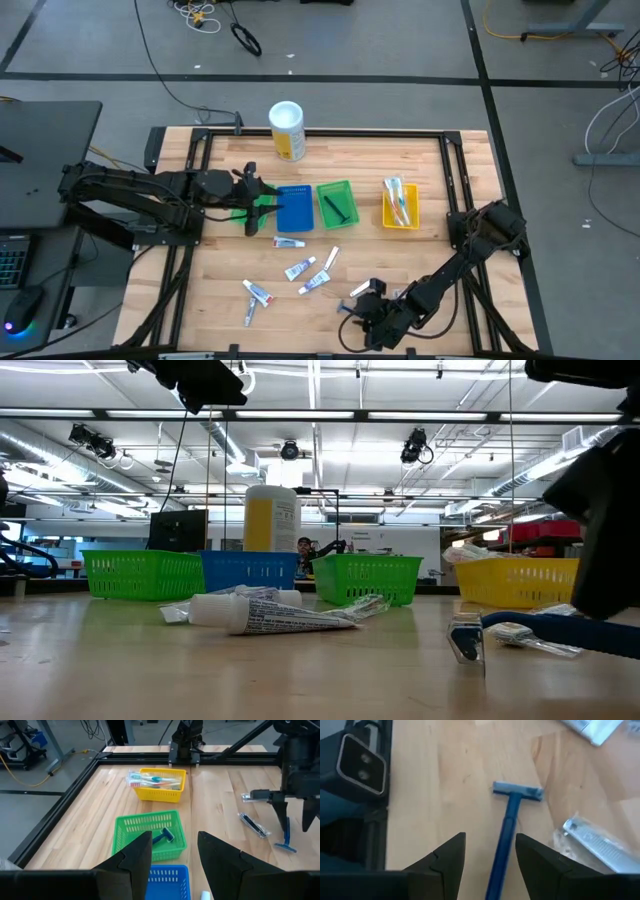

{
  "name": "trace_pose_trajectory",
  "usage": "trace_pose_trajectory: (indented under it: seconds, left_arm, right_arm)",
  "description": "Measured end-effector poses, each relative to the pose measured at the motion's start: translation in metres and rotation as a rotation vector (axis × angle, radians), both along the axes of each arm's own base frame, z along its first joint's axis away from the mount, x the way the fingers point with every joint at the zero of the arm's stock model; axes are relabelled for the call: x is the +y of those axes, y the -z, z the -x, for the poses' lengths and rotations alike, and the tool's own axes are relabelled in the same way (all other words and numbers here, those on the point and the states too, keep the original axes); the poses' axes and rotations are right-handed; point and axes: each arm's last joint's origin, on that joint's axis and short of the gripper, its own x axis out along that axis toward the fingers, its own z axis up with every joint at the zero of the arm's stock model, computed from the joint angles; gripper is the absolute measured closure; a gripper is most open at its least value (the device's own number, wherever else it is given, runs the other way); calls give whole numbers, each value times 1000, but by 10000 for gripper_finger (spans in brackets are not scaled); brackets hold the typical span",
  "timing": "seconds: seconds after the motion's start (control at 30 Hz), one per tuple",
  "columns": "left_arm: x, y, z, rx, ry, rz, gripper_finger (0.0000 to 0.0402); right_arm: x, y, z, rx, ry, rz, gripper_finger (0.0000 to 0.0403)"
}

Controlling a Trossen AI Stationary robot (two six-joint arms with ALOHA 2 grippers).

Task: Pick & Place Travel size toiletries
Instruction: Put the blue razor into the right green bin

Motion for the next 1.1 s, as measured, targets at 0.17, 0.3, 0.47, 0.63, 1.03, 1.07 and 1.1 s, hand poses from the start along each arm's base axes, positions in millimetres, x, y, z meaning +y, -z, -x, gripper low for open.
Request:
trace_pose_trajectory:
  seconds: [0.17,0.3,0.47,0.63,1.03,1.07,1.1]
  left_arm:
    - [0,0,0,1,1,-2,233]
    - [0,0,0,1,1,-2,233]
    - [0,0,0,1,1,-3,233]
    - [0,0,0,3,4,-10,233]
    - [0,0,0,5,9,-24,233]
    - [0,0,0,6,12,-32,233]
    - [0,0,0,7,14,-37,233]
  right_arm:
    - [-3,3,0,8,22,38,222]
    - [-4,4,1,20,38,37,222]
    - [-4,12,0,31,37,47,222]
    - [-4,16,-2,27,43,53,223]
    - [-6,18,-1,49,41,76,317]
    - [-6,18,-1,48,41,74,322]
    - [-6,18,-2,48,41,73,326]
